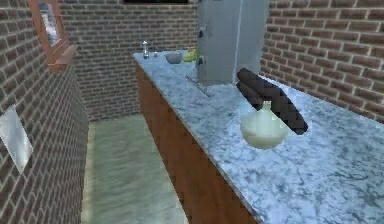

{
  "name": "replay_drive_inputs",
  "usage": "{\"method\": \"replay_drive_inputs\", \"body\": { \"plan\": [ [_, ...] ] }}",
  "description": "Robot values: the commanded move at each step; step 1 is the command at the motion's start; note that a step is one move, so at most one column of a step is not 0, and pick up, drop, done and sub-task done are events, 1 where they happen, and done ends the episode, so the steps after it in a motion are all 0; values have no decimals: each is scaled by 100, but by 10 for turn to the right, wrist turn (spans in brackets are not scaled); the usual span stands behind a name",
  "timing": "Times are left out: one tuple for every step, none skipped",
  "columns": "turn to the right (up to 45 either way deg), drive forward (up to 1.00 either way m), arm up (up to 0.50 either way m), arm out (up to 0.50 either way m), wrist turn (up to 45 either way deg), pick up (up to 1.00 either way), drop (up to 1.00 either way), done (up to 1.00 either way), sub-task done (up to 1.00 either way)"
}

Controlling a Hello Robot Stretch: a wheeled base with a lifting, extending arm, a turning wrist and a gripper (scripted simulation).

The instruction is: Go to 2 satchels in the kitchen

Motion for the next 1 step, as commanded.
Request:
{"method": "replay_drive_inputs", "body": {
  "plan": [
    [150,0,0,0,0,0,0,0,0]
  ]
}}
